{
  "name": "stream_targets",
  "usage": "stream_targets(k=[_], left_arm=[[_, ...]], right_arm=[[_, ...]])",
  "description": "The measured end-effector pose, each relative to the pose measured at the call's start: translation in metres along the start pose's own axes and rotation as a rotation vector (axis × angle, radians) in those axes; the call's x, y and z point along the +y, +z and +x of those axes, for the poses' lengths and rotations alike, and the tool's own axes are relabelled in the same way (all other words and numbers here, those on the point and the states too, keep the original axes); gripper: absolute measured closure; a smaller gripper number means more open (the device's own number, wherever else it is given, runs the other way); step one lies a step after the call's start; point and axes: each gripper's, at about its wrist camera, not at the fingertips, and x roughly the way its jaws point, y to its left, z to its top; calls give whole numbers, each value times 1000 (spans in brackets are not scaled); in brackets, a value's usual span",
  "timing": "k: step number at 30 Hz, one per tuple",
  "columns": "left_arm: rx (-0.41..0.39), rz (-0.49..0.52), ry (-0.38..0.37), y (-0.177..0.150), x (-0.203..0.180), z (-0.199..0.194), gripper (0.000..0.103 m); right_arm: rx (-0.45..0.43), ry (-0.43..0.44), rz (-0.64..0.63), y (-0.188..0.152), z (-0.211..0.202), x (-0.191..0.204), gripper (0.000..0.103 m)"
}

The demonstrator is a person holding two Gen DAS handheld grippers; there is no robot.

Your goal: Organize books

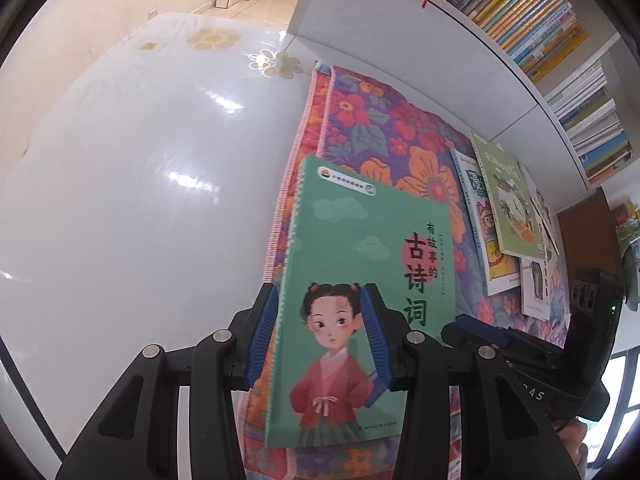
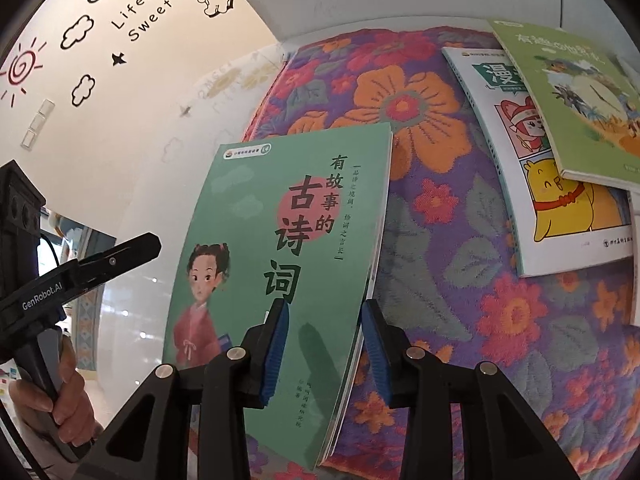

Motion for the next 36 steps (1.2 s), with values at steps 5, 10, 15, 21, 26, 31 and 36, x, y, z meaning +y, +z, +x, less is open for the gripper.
stream_targets(k=[5,10,15,21,26,31,36], left_arm=[[-1,27,3,2,-25,-1,63],[-8,55,-10,5,-62,6,63],[-9,82,-56,5,-117,20,63],[-11,118,-102,1,-185,47,63],[-6,48,-135,10,-212,90,60],[-37,17,-83,16,-231,118,60],[-17,-24,-70,23,-235,141,60]], right_arm=[[-41,15,13,-2,-20,-13,67],[-94,14,49,-6,-58,-44,67],[-178,-39,71,-14,-116,-90,67],[-275,-66,173,-28,-179,-168,66],[-336,-26,277,-23,-205,-230,66],[-356,25,294,5,-199,-260,66],[-327,72,294,36,-173,-278,66]])
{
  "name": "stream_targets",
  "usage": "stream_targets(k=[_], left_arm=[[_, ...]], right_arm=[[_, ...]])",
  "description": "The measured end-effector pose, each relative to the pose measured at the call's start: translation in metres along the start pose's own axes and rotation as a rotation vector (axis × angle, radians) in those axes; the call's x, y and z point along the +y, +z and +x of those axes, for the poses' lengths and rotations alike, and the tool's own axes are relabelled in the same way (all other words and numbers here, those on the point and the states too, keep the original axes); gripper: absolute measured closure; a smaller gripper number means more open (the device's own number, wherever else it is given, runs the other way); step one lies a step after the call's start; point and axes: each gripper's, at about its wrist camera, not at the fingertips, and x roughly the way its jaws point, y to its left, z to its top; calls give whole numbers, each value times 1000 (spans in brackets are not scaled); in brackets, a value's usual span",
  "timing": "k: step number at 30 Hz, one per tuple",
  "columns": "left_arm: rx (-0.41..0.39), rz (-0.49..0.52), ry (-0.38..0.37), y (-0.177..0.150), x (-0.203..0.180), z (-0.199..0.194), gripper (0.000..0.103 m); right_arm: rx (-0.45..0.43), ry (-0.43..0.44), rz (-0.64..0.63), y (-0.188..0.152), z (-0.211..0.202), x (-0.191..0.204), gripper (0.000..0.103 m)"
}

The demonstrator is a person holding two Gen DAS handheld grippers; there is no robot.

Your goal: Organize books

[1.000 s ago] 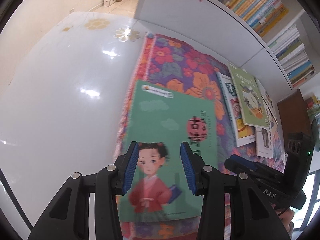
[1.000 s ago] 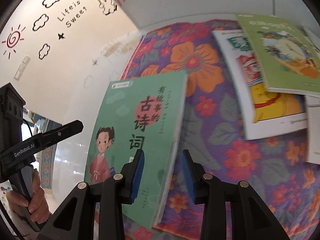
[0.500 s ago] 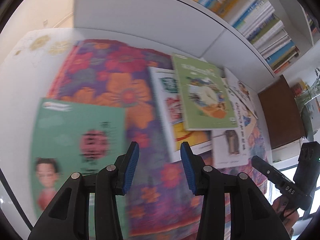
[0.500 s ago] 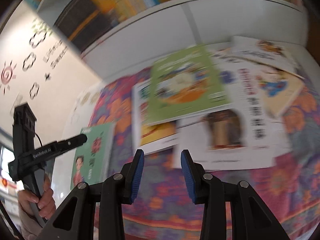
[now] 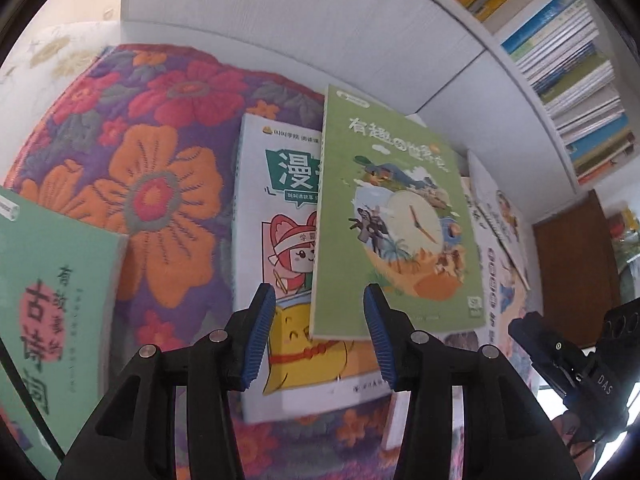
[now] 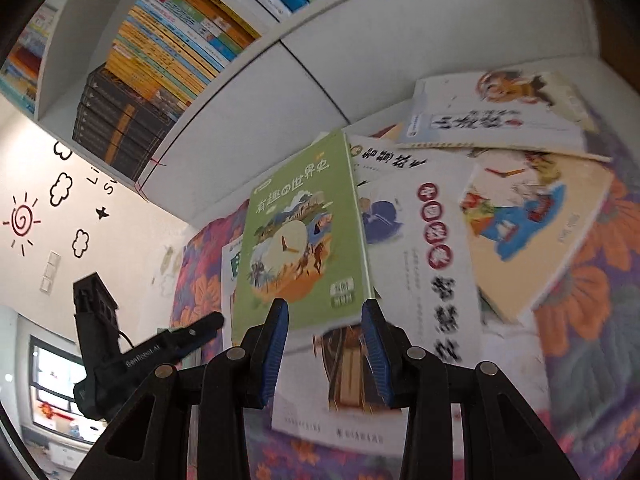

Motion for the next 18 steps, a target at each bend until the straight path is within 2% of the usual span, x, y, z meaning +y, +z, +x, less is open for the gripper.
stream_targets(k=[2,5,9,13,16,18], left_arm=[[0,0,20,2,-3,7,60],[9,-3,1,2,-5,13,60],[21,63,-15,2,-20,19,60],[8,115,42,-1,-34,19,58],[15,133,39,-5,-36,15,58],[24,152,49,-11,-37,11,58]], right_arm=[[24,0,-4,6,17,-3,66],[49,-31,-16,6,34,-7,66],[50,-43,-19,4,47,-10,66],[27,-55,-33,3,53,-1,48],[33,-132,-121,-1,54,13,48],[32,-145,-141,-4,50,16,48]])
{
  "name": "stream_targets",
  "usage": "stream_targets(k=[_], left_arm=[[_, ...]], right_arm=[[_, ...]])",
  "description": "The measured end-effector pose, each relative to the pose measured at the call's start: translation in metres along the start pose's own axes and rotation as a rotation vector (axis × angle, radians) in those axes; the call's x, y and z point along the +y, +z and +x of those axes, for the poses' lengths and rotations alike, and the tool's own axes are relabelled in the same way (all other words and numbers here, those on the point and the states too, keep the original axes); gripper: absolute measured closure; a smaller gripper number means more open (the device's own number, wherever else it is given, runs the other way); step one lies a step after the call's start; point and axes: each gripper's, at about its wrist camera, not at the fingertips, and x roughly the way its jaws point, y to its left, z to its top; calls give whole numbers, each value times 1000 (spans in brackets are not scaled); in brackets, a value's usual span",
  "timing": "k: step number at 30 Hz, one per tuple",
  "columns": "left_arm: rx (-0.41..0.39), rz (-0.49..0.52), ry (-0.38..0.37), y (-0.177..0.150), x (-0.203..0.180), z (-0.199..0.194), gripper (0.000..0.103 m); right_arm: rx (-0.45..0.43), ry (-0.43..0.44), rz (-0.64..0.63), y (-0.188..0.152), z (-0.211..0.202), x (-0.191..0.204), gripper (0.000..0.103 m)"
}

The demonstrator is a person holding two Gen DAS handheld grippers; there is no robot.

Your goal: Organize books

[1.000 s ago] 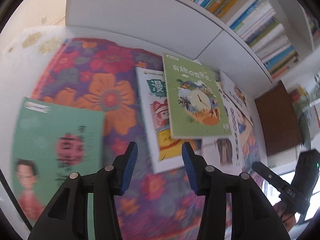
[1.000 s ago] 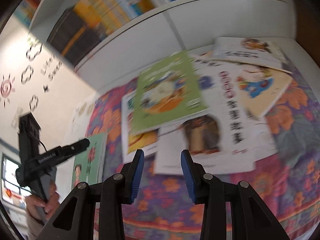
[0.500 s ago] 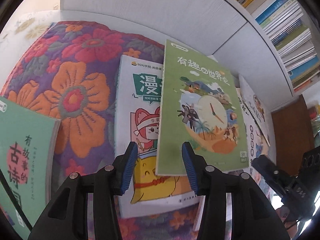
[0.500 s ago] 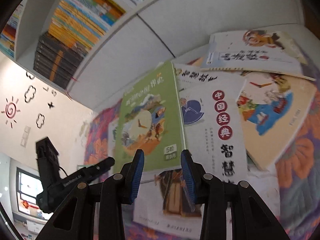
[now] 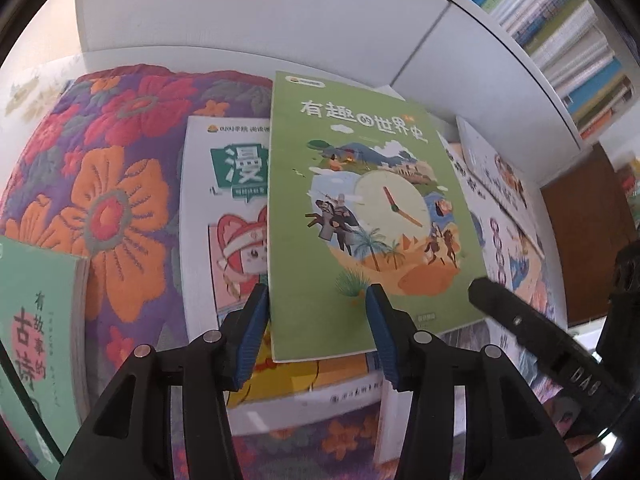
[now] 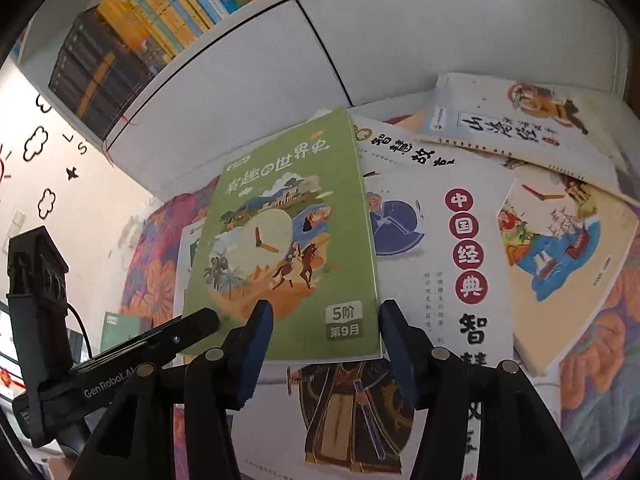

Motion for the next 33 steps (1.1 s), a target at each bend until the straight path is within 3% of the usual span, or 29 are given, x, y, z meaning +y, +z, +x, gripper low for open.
stream_targets(k=[4,9,19,23,25,33], left_arm=[[27,-1,-8,-17,2,-6,58],[65,21,-23,-52,-6,-23,58],[249,88,-105,-158,-24,-54,58],[266,70,-101,-154,-16,-45,58],[277,60,-103,-145,-12,-39,58],[325,110,-146,-120,-12,-19,58]], right_arm=[[26,49,48,-9,-9,-10,48],[67,27,1,-39,-30,-6,48],[270,25,66,-155,-93,-35,49],[308,28,40,-176,-100,-39,50],[292,12,39,-171,-99,-42,50],[287,77,50,-139,-80,-65,50]])
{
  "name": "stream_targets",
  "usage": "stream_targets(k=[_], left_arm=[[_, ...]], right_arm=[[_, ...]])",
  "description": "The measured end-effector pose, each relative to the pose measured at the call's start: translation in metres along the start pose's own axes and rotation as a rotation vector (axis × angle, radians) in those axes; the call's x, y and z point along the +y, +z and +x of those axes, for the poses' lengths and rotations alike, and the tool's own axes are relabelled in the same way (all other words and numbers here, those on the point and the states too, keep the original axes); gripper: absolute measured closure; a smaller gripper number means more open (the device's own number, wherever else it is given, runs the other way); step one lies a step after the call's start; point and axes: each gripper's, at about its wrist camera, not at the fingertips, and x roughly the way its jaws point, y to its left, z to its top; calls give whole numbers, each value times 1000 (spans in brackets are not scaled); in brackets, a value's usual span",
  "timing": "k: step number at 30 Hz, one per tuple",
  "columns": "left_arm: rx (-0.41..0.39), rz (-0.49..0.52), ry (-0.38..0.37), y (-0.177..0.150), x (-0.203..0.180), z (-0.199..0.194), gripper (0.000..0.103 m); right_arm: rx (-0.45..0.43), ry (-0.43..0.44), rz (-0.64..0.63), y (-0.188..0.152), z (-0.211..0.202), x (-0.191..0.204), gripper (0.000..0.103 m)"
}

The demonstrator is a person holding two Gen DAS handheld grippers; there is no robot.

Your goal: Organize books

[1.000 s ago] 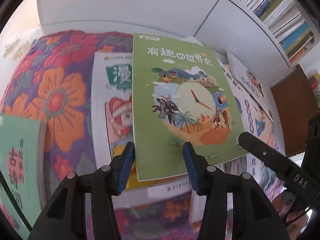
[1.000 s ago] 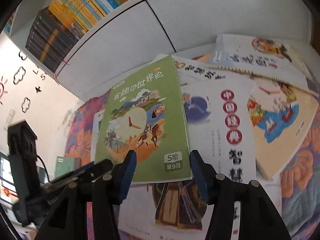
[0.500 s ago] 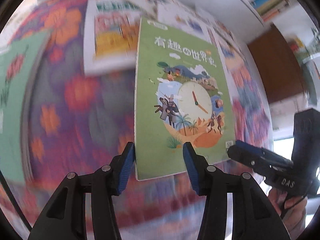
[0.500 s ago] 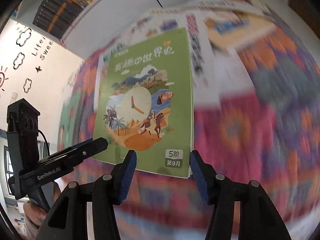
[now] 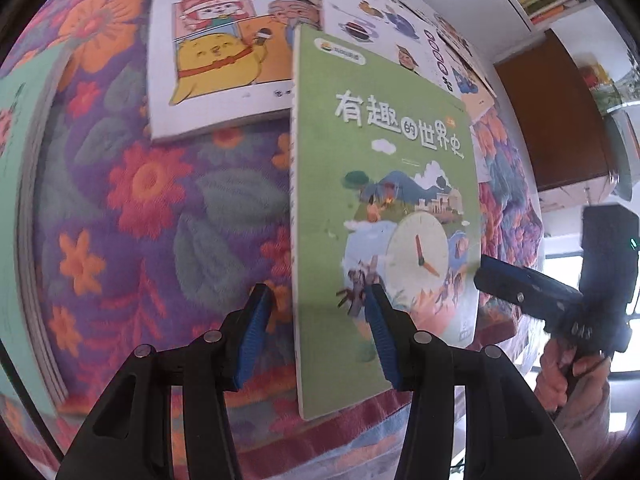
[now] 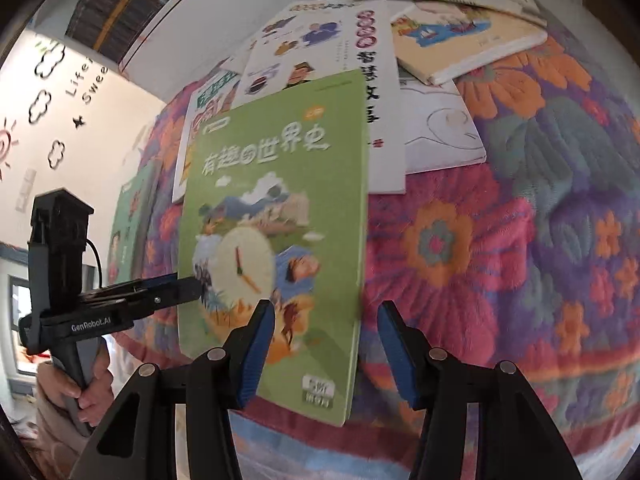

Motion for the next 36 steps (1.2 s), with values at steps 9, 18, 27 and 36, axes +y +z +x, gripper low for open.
stream_targets(k=[9,18,27,36], left_arm=[[-12,29,-43,23,-5,7,50],[-45,-9,-114,41,0,11,50],[-49,-42,-96,43,3,11,53],[-48,-143,-110,44,11,11,56]], right_arm=[[23,175,23,17,17,-16,54],[9,234,39,42,26,-17,56],[-8,215,54,47,26,-23,65],[-26,176,122,49,28,-16,64]])
